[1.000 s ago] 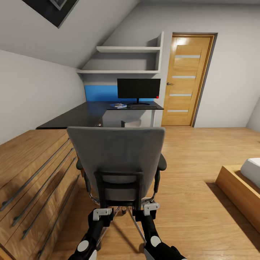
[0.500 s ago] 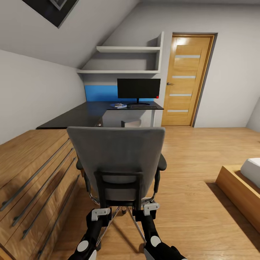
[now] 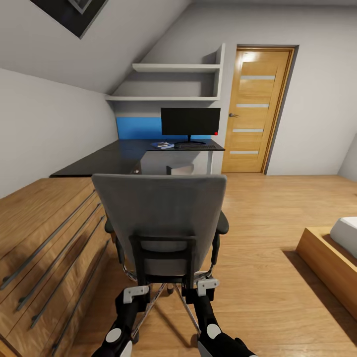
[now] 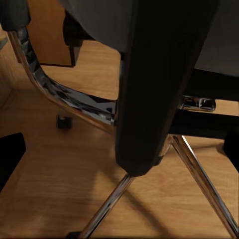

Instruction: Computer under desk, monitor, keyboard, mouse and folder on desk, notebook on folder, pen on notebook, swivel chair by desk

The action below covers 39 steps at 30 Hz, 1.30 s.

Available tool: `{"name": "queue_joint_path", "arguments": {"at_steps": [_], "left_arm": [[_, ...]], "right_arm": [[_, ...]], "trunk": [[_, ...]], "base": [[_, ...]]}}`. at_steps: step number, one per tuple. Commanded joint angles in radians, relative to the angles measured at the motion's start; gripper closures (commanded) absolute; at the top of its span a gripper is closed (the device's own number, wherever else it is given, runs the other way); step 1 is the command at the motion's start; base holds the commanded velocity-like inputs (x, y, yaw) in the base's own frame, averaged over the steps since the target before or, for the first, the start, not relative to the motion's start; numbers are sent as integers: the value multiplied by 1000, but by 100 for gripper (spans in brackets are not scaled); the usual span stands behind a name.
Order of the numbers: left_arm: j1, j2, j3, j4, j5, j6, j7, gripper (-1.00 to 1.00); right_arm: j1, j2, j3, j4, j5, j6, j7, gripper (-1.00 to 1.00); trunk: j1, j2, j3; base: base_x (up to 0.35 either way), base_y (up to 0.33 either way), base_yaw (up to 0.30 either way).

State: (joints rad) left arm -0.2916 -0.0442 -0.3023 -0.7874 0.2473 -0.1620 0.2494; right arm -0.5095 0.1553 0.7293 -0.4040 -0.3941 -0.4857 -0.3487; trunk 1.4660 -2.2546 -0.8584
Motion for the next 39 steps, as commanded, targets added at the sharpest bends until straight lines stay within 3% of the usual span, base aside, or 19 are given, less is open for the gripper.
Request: {"name": "queue_joint_path", "arguments": {"at_steps": [1,8,19,39], "left_arm": [[-1,1,-4,0,10,-3,9,-100],[-1,-1,1,0,10,-11,13,-100],[-1,-1,-1,2,8,-106,13,-100],[-1,-2,-1,10,6,-123,13,-100]], "right_arm": [[-1,0,9,1,-6,-4,-7,-100],[-1,0,9,1,-6,-4,-7,-100],[-1,0,9,1,-6,-4,-7,-100],[-1,0,9,1,-6,-3,-7,-100]], "trunk": [[0,0,-1],[0,0,-1],[0,0,-1],[0,0,-1]], "base": [[0,0,0],[0,0,0],[3,0,0],[97,-20,0]]}}
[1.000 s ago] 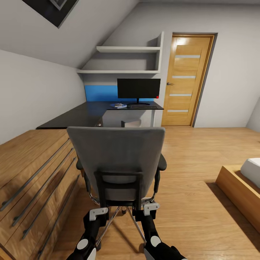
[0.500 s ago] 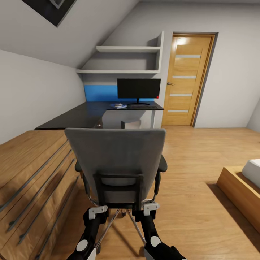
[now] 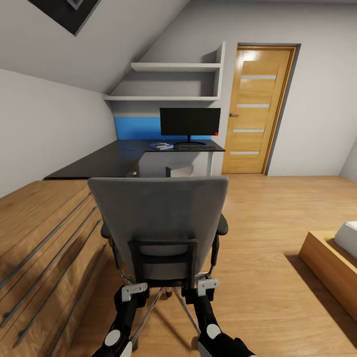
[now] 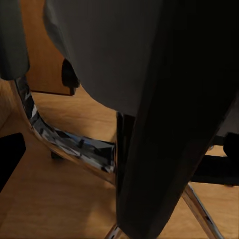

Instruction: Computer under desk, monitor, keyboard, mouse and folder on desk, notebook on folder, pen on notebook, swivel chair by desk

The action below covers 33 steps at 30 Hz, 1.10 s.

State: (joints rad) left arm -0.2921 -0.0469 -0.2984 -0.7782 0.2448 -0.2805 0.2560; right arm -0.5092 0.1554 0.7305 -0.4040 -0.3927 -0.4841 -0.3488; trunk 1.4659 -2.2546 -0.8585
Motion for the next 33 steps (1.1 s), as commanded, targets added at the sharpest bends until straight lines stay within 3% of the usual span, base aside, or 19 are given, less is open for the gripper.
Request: {"name": "queue_joint_path", "arguments": {"at_steps": [1,16,25,33], "left_arm": [[-1,1,-5,0,8,-5,6,-100],[-1,1,-13,1,8,-5,6,-100],[-1,1,-13,1,8,-5,6,-100],[-1,1,-13,1,8,-5,6,-100]], "right_arm": [[-2,0,7,1,-8,-5,-7,-100],[-2,-2,9,2,-5,-7,-3,-100],[-2,-2,10,2,-5,-8,-3,-100],[-2,-2,10,3,-5,-8,-2,-100]], "trunk": [[0,0,-1],[0,0,-1],[0,0,-1],[0,0,-1]], "base": [[92,-62,0],[202,-166,0],[29,-46,0],[1,-247,0]]}}
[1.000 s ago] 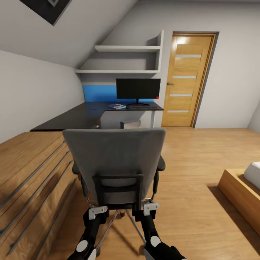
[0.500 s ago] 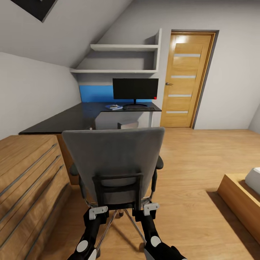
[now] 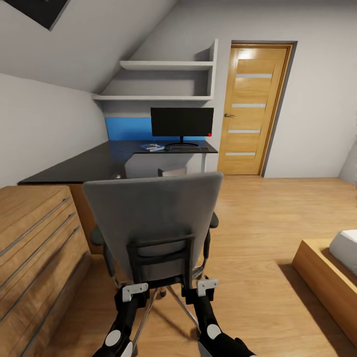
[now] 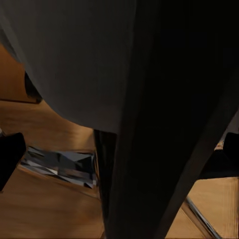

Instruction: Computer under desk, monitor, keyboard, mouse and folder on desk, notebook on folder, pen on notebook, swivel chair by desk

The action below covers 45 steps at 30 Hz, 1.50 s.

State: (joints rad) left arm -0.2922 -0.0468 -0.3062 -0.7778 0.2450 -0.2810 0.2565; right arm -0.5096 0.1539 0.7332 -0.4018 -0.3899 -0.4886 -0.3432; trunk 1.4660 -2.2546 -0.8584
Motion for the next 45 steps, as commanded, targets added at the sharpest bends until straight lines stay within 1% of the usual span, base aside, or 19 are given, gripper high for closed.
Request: {"name": "queue_joint_path", "arguments": {"at_steps": [1,11,17,22,32,45], "left_arm": [[-1,1,-5,0,8,-4,6,-100],[-1,1,-5,0,8,-4,6,-100],[-1,1,-5,0,8,-4,6,-100],[-1,1,-5,0,8,-4,6,-100],[-1,1,-5,0,8,-4,6,-100],[-1,1,-5,0,8,-4,6,-100]], "right_arm": [[-1,0,8,1,-7,-4,-7,-100],[-1,1,9,32,-6,-5,-7,-100],[-1,1,9,33,-6,-5,-7,-100],[-1,1,9,34,-6,-5,-7,-100],[-1,1,9,34,-5,-5,-7,-100],[-1,1,9,34,-5,-5,-7,-100]], "trunk": [[0,0,-1],[0,0,-1],[0,0,-1],[0,0,-1],[0,0,-1],[0,0,-1]], "base": [[0,-288,0],[0,-286,0],[0,-105,0],[0,33,0],[0,150,0],[0,25,0]]}}
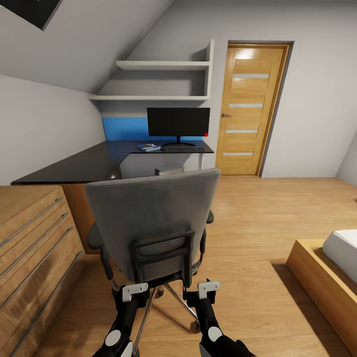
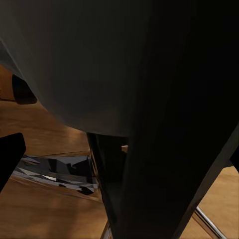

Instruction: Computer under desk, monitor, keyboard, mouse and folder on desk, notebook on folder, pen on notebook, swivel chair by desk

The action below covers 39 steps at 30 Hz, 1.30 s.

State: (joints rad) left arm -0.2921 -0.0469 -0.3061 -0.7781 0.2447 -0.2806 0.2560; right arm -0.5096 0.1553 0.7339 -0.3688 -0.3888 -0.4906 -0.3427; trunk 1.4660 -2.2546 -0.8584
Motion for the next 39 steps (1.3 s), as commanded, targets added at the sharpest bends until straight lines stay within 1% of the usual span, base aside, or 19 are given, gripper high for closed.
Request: {"name": "queue_joint_path", "arguments": {"at_steps": [1,15,30,39], "left_arm": [[-1,1,-5,0,8,-5,6,-100],[-1,2,-5,2,8,-5,7,-100],[-1,2,-5,2,10,-5,9,-100],[-1,2,-5,2,10,-5,10,-100]], "right_arm": [[-1,0,9,1,-6,-3,-7,-100],[-1,0,9,1,-6,-3,-7,-100],[-1,0,9,2,-6,-3,-7,-100],[-1,0,9,2,-5,-3,-7,-100]], "trunk": [[0,0,-1],[0,0,-1],[0,0,-1],[0,0,-1]], "base": [[0,4,0],[20,1,0],[230,0,0],[164,96,0]]}}
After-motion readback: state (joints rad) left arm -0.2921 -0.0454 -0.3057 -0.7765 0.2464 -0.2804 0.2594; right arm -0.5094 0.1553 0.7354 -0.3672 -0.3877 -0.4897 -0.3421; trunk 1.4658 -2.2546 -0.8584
